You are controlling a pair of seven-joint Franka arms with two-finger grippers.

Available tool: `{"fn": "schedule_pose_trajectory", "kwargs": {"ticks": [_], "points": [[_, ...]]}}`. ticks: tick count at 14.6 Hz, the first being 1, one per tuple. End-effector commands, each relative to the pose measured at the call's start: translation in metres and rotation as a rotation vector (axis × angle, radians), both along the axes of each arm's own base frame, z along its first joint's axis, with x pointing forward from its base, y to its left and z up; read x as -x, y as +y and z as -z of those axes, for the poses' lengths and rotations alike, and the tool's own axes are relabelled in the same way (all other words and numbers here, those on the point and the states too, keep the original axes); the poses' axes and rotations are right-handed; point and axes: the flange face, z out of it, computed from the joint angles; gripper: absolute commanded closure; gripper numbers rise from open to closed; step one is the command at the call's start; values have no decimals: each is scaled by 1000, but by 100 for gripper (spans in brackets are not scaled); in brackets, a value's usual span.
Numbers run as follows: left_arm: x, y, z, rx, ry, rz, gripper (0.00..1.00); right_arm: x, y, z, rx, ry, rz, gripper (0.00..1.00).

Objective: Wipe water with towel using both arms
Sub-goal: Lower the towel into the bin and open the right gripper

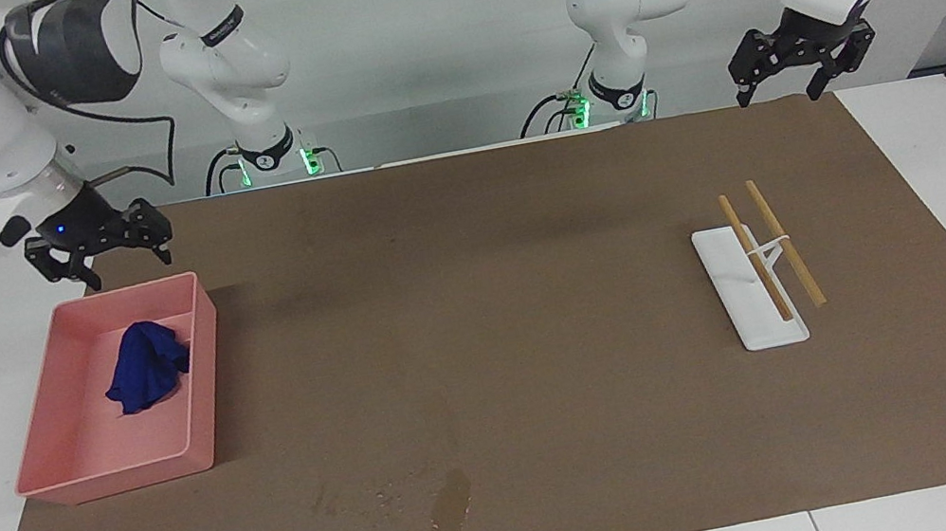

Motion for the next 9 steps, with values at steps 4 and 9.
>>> {"fn": "schedule_pose_trajectory", "kwargs": {"ticks": [4, 9], "points": [[7, 3, 0, -19, -7, 1, 0, 58, 46, -38, -3, 80, 3, 0], [7, 2, -1, -19, -8, 2, 0, 55, 46, -41, -5, 55, 0, 0]]}}
